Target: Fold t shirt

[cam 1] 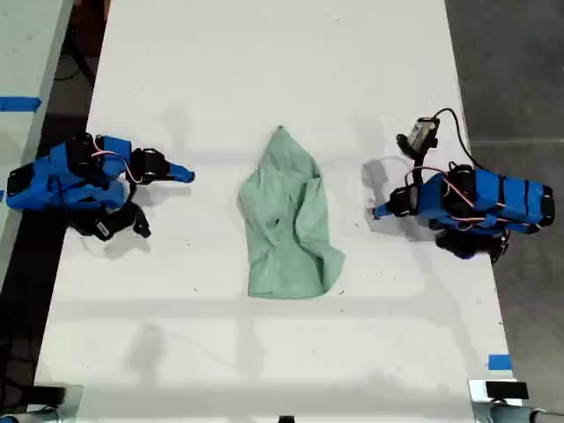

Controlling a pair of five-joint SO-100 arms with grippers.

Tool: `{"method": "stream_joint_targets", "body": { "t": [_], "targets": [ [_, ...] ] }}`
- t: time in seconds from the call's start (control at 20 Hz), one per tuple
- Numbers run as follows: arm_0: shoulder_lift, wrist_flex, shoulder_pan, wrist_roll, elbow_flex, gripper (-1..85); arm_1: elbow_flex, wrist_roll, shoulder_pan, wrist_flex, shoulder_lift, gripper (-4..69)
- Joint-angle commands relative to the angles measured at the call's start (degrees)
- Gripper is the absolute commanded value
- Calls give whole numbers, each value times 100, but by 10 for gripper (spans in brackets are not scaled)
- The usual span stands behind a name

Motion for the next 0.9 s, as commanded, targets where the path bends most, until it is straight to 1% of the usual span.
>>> {"method": "stream_joint_targets", "body": {
  "t": [0.0,0.15,0.2,0.25,0.35,0.45,0.55,0.65,0.7,0.8,0.85],
  "targets": [
    [26,-141,62,149,-44,-3,185,387,167,158,62,13],
    [26,-149,158,220,-44,-3,149,378,193,202,62,13],
    [26,-149,202,123,-44,-3,132,404,185,220,62,13],
    [-9,-123,264,-53,-79,-3,97,352,193,211,62,13],
    [-396,79,466,-396,-448,-3,-193,483,211,369,53,13],
    [-1881,-26,905,-1055,-1195,-3,-976,738,167,729,-149,14],
    [-3357,9,1652,-1767,-2399,-3,-2241,1107,-79,923,-1441,14],
    [-4790,149,2259,-2224,-3850,-3,-3700,1512,-677,861,-3322,14],
    [-5704,343,2496,-2329,-4755,-3,-4421,1644,-949,853,-4280,15],
    [-7594,853,2927,-2382,-6724,-2,-5871,1696,-1371,870,-6144,40],
    [-8473,1134,3103,-2382,-7690,29,-6574,1670,-1564,932,-7014,69]
  ]
}}
